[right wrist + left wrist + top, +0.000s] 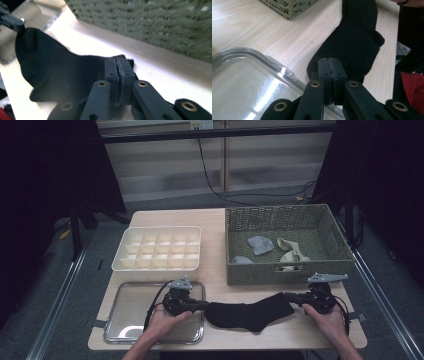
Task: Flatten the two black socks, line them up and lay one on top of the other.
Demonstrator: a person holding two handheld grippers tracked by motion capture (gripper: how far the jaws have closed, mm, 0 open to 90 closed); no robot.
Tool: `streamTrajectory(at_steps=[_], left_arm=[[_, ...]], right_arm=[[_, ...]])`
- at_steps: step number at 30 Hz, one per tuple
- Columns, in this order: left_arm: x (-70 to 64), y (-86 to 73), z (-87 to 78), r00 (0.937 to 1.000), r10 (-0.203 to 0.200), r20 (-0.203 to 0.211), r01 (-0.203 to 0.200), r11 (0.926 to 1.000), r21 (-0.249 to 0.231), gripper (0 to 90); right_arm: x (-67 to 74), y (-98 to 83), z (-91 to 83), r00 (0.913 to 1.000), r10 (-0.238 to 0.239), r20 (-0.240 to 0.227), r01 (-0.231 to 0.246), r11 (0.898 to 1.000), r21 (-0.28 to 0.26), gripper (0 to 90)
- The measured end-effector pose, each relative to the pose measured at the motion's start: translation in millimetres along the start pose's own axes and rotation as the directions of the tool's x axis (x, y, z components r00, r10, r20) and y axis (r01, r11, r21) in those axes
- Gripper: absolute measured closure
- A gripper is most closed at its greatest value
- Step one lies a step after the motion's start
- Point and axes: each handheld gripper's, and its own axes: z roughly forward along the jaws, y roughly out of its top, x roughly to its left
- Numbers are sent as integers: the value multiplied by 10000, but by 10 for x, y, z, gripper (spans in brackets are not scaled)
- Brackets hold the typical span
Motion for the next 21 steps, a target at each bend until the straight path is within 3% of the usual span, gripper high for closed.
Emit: streamTrajectory(at_steps=[5, 12, 16, 21], left_arm=[[-14, 3, -54, 10000, 77, 22, -77, 9999, -131, 891], [0, -9, -23, 10000, -20, -65, 19, 10000, -41, 882], [-1, 7, -27, 10000, 5, -61, -6, 9998, -200, 764], [-30, 32, 8, 9999, 83, 121, -78, 9993, -368, 748]], right_arm=[[-4, 41, -9, 9999, 91, -75, -92, 9998, -198, 878], [-33, 13, 108, 9999, 21, 98, -24, 9998, 220, 876], [-48, -11, 134, 9999, 37, 133, -41, 9995, 314, 866], [-65, -28, 146, 9997, 0, 232, -10, 9992, 405, 856]])
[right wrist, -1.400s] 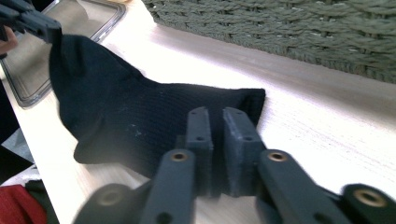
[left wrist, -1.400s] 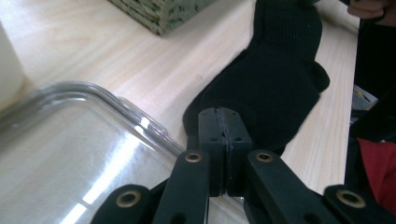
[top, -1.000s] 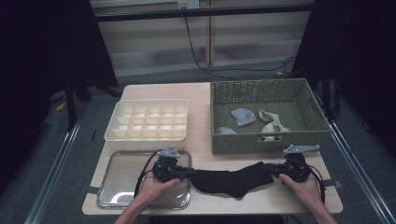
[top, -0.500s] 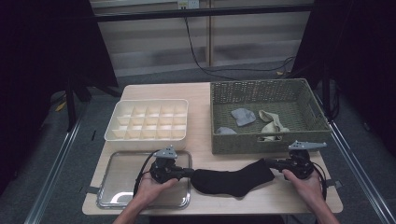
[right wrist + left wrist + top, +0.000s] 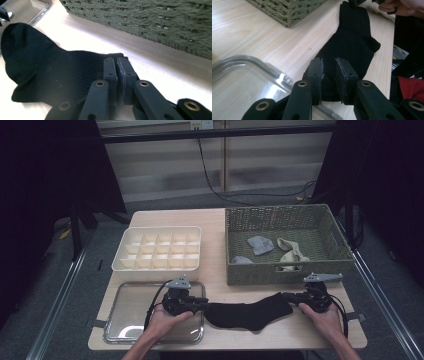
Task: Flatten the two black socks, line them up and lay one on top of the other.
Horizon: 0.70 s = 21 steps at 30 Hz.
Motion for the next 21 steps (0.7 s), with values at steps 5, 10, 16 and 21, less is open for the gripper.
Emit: streamTrajectory(at_steps=[5, 10, 16, 21], left_arm=[[-3, 44, 121, 9992, 257, 297, -264, 9993, 253, 746], [-24, 28, 242, 9982, 412, 440, -446, 9959, 791, 731], [-44, 26, 327, 9976, 496, 493, -551, 9918, 1157, 719], [-89, -15, 396, 9969, 558, 553, -626, 9893, 1314, 693]], right_arm=[[-9, 1, 4, 10000, -29, 72, 28, 10000, 79, 842], [-39, 1, -20, 9998, 26, 218, -28, 9999, 96, 842], [-81, -12, -54, 9991, 175, 376, -175, 9998, 4, 838], [-84, -19, -69, 9985, -36, 544, 39, 10000, -42, 806]])
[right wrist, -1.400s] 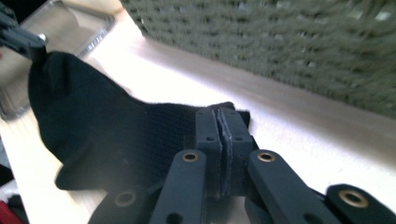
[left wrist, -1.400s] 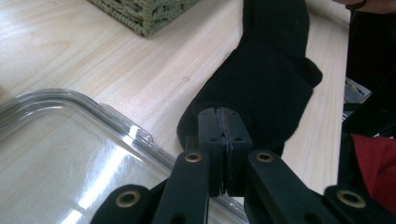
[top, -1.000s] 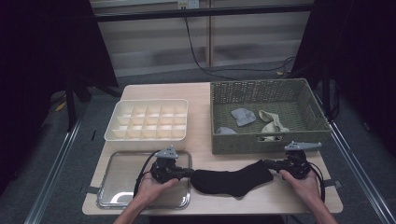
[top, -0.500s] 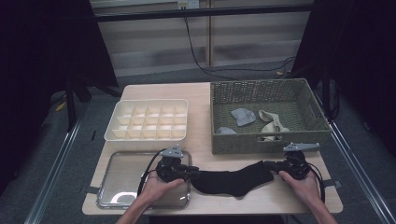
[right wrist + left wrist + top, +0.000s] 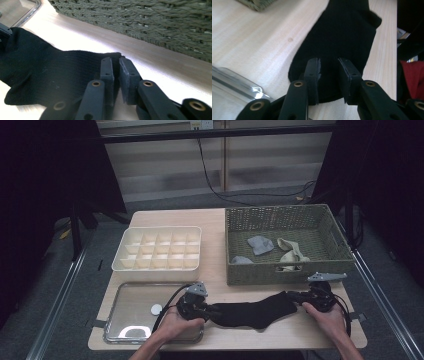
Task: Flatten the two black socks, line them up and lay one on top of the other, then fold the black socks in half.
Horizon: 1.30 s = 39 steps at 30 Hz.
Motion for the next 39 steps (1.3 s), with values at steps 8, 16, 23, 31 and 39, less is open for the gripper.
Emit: streamTrajectory(at_steps=[8, 16, 23, 31, 39], left_arm=[[-36, 6, 5, 9990, 277, -350, -268, 9993, 257, 692], [-24, -13, 9, 9998, 91, -173, -90, 9999, 54, 691], [-29, -18, 2, 9997, 117, -202, -115, 9999, 119, 690], [-58, -29, 4, 9996, 125, -249, -123, 9999, 80, 686], [-83, -23, 6, 9992, 195, -354, -189, 9996, 186, 686]], right_arm=[[4, -12, -52, 9994, 284, -174, -288, 9993, -238, 671], [48, -73, -120, 9992, 326, -231, -328, 9994, -106, 632], [70, -95, -68, 9995, 277, -175, -272, 9993, 248, 624], [136, -113, -23, 9998, -205, 62, 203, 9991, 374, 650], [123, -129, -21, 9999, -54, -88, 57, 9993, 366, 750]])
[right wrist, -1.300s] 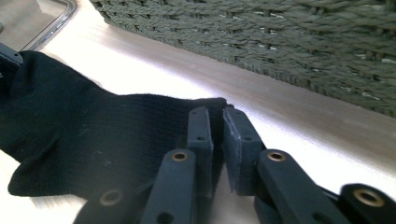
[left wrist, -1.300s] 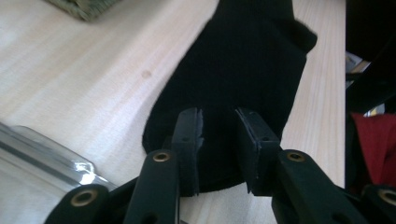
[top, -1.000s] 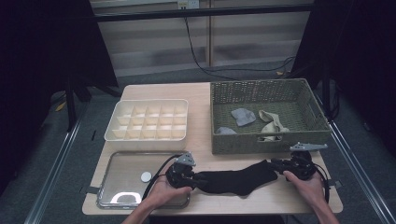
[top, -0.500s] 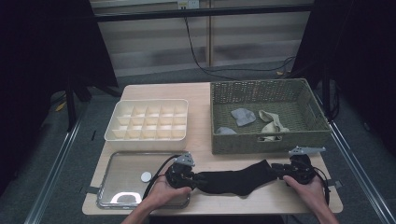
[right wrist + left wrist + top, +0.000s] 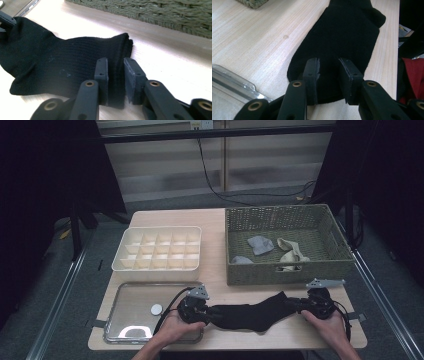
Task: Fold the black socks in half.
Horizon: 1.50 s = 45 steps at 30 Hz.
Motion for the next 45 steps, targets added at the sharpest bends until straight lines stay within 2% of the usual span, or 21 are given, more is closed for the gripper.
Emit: streamTrajectory(at_steps=[2, 4, 5, 8, 12, 15, 17, 20, 26, 29, 35, 40, 45], left_arm=[[-2, 5, -4, 10000, 50, -42, -49, 10000, 85, 686], [-21, -1, 6, 9999, 55, -135, -56, 10000, -58, 686], [-22, -1, 2, 9998, 137, -152, -137, 9999, 0, 685], [-16, 0, -2, 9998, 106, -146, -106, 9999, 30, 686], [-17, -6, -1, 9999, 104, -113, -104, 9999, -23, 680], [-28, -11, 7, 9999, 104, -77, -105, 9999, -137, 663], [-32, -4, -3, 9996, 230, -152, -230, 9997, -24, 652], [-26, 4, -20, 9991, 350, -219, -352, 9993, -119, 630], [9, 9, -72, 9991, 126, -415, -147, 9986, -517, 630], [22, -7, -84, 9990, 104, -425, -125, 9987, -490, 634], [6, -11, -25, 9982, 361, -484, -374, 9990, -265, 639], [-10, -15, -7, 9970, 526, -574, -539, 9983, -223, 646], [-31, -20, 11, 9972, 498, -564, -517, 9982, -320, 646]], right_arm=[[-2, 1, 2, 9999, 94, -64, -94, 10000, 26, 775], [-9, 4, 2, 9997, 197, -169, -197, 9998, 7, 803], [-17, 5, -2, 9988, 382, -319, -382, 9993, -6, 809], [-53, 8, -10, 9955, 684, -654, -699, 9973, -213, 823], [-58, 20, -33, 9925, 868, -862, -906, 9950, -409, 827], [-58, 37, -60, 9920, 857, -922, -912, 9942, -571, 828], [-51, 55, -85, 9936, 751, -849, -807, 9946, -652, 828], [-59, 77, -124, 9926, 785, -925, -867, 9923, -889, 828], [-63, 117, -146, 9931, 704, -934, -799, 9915, -1024, 828], [-66, 131, -138, 9940, 696, -847, -778, 9922, -972, 829], [-54, 203, -152, 9938, 525, -975, -641, 9908, -1192, 829], [-42, 234, -178, 9917, 611, -1130, -764, 9877, -1366, 829], [-21, 269, -222, 9892, 661, -1312, -866, 9837, -1574, 828]])
